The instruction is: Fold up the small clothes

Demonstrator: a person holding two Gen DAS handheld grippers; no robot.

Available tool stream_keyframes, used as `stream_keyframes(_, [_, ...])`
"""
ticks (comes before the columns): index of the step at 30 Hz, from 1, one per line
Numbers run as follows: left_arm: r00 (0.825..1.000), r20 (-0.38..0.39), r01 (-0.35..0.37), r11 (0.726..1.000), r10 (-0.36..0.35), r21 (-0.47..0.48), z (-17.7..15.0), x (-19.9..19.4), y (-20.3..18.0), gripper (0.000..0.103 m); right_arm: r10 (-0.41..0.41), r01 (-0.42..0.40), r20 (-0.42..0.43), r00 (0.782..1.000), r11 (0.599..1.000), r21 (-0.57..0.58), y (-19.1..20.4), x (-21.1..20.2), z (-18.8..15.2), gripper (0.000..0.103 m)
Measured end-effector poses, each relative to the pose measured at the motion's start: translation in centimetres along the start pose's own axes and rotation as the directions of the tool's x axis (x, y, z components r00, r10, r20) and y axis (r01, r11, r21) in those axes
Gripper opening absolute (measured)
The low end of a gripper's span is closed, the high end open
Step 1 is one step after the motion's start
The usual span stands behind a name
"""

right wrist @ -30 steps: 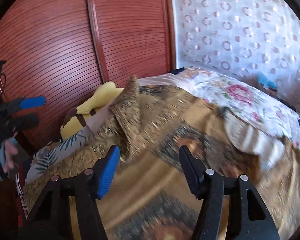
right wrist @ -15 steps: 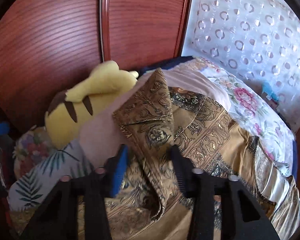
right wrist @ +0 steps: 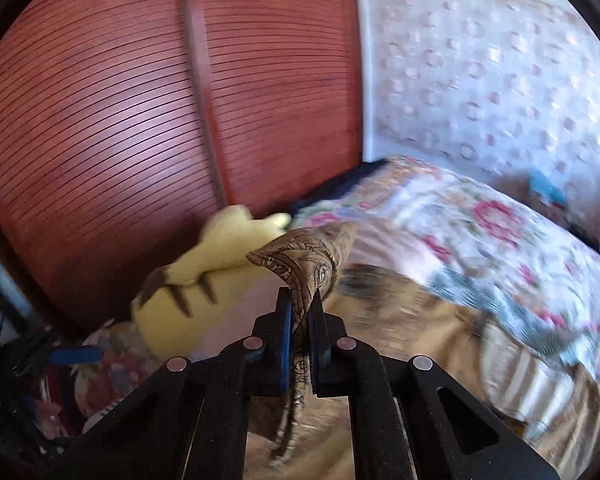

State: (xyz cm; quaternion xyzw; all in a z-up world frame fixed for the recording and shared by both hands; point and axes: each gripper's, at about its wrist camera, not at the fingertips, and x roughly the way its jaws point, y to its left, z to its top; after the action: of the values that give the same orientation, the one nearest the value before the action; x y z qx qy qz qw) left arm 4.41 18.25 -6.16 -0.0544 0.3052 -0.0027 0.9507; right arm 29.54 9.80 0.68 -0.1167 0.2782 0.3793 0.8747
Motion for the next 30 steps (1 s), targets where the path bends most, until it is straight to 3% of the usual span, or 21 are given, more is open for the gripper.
stream_keyframes(2, [1.000, 0.006, 0.006, 1.000, -0.006, 0.005, 0.2, -0.1, -0.4, 0.084, -0.055, 0.056, -0.020, 0.998, 0.997, 0.056, -2.6, 0.3, -1.0, 0.007])
stream_keyframes(5, [1.000, 0.010, 0.017, 1.000, -0.017, 0.011, 0.5, 0.2, -0.8, 0.084, -0.123, 0.130, -0.082, 0.989, 0.987, 0.095, -5.4, 1.1, -2.6, 0.030])
stream_keyframes(12, [1.000, -0.012, 0.020, 0.999, -0.020, 0.028, 1.2, 2.0, -2.3, 0.084, -0.137, 0.144, -0.076, 0.988, 0.985, 0.096, -8.7, 0.7, -4.9, 0.032])
stream_keyframes(19, [0.999, -0.051, 0.014, 0.999, -0.011, 0.047, 1.7, 4.3, -4.1, 0.084, -0.139, 0.143, -0.047, 0.989, 0.985, 0.100, -6.4, -5.3, -8.0, 0.032])
stream_keyframes(21, [0.998, -0.061, 0.022, 0.998, -0.019, 0.053, 1.8, 4.8, -4.8, 0.084, -0.156, 0.161, -0.057, 0.986, 0.983, 0.092, -6.2, -7.0, -9.8, 0.048])
stream_keyframes(22, [0.998, -0.065, 0.028, 0.998, -0.024, 0.058, 1.8, 5.2, -5.2, 0.084, -0.168, 0.173, -0.061, 0.984, 0.981, 0.086, -6.3, -7.6, -10.9, 0.050])
stream_keyframes(30, [0.991, -0.122, 0.063, 0.993, -0.050, 0.101, 2.0, 8.5, -9.0, 0.084, -0.261, 0.274, -0.128, 0.957, 0.957, 0.098, -7.3, -13.2, -17.5, 0.053])
